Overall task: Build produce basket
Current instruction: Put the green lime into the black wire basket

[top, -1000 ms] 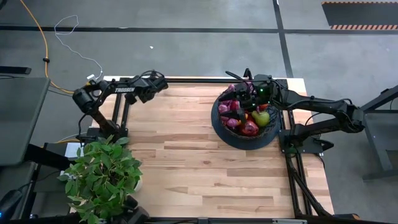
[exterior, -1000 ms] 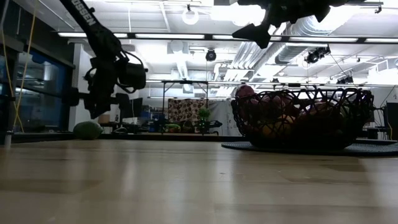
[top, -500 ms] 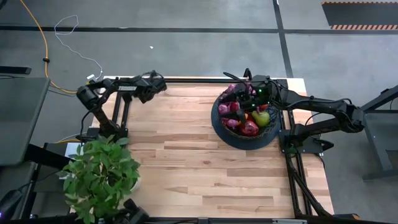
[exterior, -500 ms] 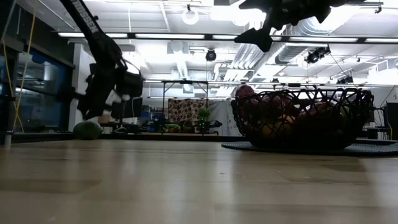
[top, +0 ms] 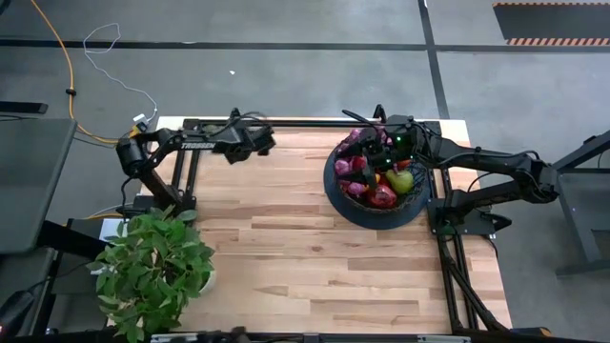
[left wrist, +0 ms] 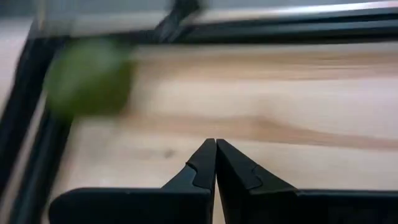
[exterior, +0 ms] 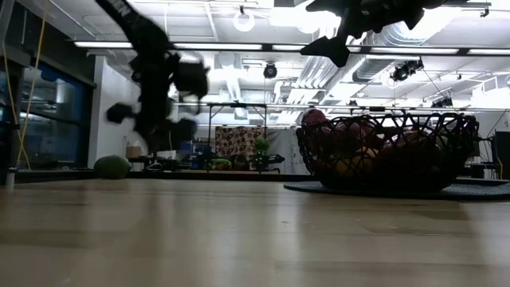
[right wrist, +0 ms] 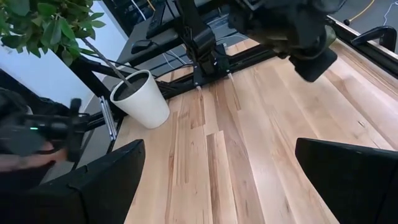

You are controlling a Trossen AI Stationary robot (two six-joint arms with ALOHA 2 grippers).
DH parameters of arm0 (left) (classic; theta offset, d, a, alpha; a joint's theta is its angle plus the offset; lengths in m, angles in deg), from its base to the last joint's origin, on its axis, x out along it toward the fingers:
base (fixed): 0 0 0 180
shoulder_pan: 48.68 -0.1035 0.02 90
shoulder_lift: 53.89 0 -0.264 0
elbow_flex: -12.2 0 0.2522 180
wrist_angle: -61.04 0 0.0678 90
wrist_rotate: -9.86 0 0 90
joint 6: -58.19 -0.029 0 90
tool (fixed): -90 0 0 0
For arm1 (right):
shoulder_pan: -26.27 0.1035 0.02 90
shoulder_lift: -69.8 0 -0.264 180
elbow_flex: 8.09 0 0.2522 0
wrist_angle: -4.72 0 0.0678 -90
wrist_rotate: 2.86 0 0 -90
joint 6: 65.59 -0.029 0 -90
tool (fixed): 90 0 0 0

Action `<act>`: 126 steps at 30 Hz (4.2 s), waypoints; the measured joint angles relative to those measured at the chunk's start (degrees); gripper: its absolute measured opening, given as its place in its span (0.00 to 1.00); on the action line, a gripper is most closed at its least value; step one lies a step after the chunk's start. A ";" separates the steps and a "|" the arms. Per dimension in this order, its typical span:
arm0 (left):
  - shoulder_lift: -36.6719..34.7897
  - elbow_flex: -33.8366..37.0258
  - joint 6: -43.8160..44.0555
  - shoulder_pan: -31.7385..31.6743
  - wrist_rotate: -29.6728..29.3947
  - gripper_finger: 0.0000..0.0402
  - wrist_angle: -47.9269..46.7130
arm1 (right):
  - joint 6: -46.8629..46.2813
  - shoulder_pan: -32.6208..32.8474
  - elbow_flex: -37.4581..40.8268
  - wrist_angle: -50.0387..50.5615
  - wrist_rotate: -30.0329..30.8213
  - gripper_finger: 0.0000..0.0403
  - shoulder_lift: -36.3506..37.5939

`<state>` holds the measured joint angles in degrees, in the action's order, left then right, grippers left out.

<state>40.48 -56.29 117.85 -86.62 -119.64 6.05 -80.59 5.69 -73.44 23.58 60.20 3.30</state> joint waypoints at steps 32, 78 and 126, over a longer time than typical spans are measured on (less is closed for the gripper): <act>3.67 -12.45 -2.75 -17.79 -6.92 0.00 -13.51 | -1.59 -0.11 0.00 0.22 4.93 0.98 0.02; 14.74 -7.54 35.64 -14.25 -2.67 0.00 -14.98 | -0.55 -5.29 0.00 6.40 -3.53 0.98 0.04; -0.02 -0.46 27.64 -11.36 -10.47 0.02 -22.90 | -1.64 -5.31 0.00 5.01 -2.07 0.98 0.04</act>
<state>40.46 -56.75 145.49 -97.98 -130.10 -16.84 -82.23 0.38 -73.44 28.59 58.13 3.34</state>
